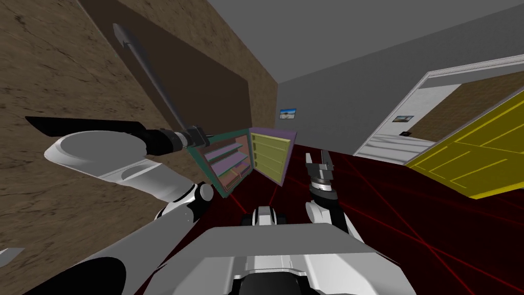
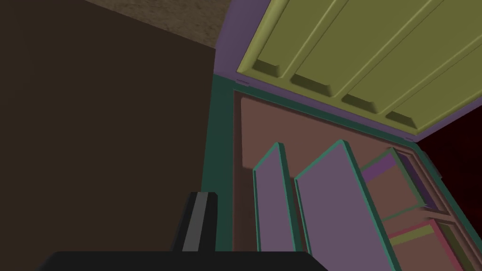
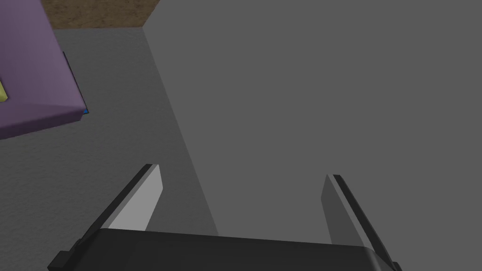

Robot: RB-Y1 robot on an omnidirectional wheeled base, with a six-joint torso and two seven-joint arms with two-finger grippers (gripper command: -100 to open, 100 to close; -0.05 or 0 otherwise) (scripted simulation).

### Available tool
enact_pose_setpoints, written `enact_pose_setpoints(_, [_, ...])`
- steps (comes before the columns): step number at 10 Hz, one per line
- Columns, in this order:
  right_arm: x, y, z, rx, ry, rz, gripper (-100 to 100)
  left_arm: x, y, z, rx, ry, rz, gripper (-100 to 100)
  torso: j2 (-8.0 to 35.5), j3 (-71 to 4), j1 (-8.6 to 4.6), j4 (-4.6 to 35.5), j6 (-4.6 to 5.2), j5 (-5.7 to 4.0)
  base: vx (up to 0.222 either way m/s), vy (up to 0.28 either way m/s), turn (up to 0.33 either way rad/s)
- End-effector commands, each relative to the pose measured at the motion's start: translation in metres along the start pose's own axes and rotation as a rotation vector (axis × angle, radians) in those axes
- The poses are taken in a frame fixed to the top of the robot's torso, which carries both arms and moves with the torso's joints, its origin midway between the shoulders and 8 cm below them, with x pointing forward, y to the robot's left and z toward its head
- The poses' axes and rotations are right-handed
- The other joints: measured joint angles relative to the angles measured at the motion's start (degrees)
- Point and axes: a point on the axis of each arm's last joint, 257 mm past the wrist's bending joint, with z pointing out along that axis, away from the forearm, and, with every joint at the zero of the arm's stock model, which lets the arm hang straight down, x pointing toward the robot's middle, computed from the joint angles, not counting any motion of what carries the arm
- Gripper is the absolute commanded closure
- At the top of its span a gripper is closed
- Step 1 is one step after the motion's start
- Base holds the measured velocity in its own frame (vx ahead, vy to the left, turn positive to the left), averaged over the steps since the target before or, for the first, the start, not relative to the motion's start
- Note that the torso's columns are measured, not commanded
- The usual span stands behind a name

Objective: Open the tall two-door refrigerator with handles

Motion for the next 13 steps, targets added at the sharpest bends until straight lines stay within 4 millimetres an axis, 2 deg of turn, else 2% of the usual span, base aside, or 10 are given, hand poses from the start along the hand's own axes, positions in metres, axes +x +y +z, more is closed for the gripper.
enact_pose_setpoints(1, [0.0,0.0,0.0,0.0,0.0,0.0,0,-0.02,-0.005,-0.011,0.025,-0.075,-0.013,100,0.0,0.02,0.06,0.01,-0.01,0.02,0.001,-0.38,0.091])
enact_pose_setpoints(4, [0.0,0.0,0.0,0.0,0.0,0.0,0,-0.035,-0.01,-0.019,0.046,-0.132,-0.021,100,0.06,0.03,0.27,0.01,0.01,0.07,0.002,-0.333,0.055])
enact_pose_setpoints(5, [0.0,0.0,0.0,0.0,0.0,0.0,0,-0.032,-0.01,-0.017,0.04,-0.117,-0.019,100,0.27,0.18,0.24,0.09,-0.02,0.09,-0.028,-0.141,0.017])
enact_pose_setpoints(6, [0.0,0.0,0.0,0.0,0.0,-0.001,0,-0.026,-0.009,-0.015,0.037,-0.094,-0.016,-100,0.15,0.13,0.6,0.07,-0.03,0.16,-0.001,0.137,-0.045])
enact_pose_setpoints(7, [0.0,0.0,0.0,0.0,0.001,-0.001,0,-0.024,-0.009,-0.014,0.035,-0.088,-0.015,-100,0.0,0.02,1.19,0.01,-0.04,0.35,-0.013,0.218,-0.044])
enact_pose_setpoints(11, [0.0,0.0,0.0,0.0,0.001,-0.001,0,-0.009,-0.006,-0.008,0.024,-0.03,-0.008,-100,-0.03,0.0,-0.14,0.01,0.0,-0.04,0.001,0.257,-0.032])
enact_pose_setpoints(13, [0.0,0.0,0.0,0.0,0.001,-0.001,0,-0.001,-0.005,-0.005,0.018,0.002,-0.005,-100,0.07,0.05,-0.08,0.03,0.0,-0.03,-0.018,0.243,-0.044])
